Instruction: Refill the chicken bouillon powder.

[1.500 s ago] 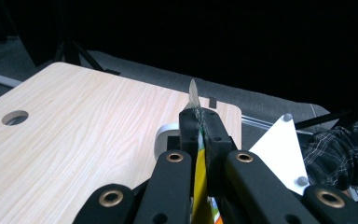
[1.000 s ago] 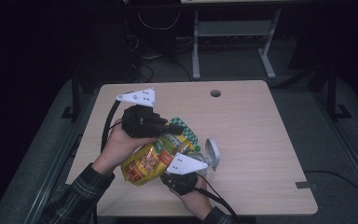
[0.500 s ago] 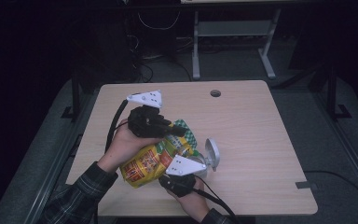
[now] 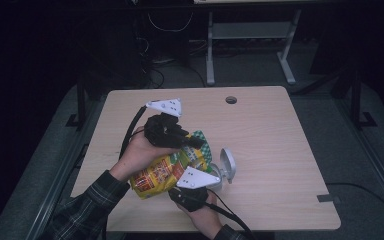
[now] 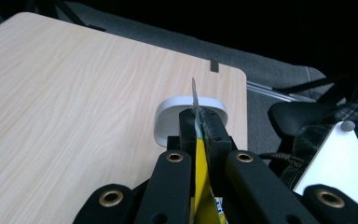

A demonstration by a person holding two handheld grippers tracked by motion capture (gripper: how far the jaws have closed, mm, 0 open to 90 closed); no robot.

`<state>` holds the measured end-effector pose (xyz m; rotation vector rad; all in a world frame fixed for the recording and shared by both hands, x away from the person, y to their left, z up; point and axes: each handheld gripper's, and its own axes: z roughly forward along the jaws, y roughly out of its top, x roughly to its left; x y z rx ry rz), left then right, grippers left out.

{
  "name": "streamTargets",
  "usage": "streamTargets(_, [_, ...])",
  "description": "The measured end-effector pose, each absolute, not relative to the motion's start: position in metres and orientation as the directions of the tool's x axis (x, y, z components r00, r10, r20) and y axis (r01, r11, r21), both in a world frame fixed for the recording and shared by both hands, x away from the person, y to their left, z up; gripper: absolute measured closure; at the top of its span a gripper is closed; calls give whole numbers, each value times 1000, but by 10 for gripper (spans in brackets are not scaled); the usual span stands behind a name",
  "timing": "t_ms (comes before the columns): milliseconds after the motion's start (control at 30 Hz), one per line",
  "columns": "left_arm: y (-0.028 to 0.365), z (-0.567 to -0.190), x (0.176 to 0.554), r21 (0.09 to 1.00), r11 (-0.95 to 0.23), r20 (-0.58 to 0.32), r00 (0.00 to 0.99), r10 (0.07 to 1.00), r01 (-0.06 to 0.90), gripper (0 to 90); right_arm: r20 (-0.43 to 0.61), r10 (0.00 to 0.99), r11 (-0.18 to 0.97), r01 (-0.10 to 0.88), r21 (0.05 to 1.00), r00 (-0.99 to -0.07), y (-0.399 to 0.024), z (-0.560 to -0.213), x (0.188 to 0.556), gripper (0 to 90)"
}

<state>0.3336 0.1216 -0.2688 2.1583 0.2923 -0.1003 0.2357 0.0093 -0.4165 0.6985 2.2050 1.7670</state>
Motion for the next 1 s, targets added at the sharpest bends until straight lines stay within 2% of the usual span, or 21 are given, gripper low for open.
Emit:
streamTargets(200, [122, -270, 336, 804, -541, -206, 969, 137, 247, 898, 106, 510, 159, 215, 964, -853, 13, -417, 234, 898])
streamTargets(1000, [110, -266, 343, 769, -585, -201, 966, 160, 257, 898, 126, 488, 111, 204, 973, -864, 12, -413, 242, 898])
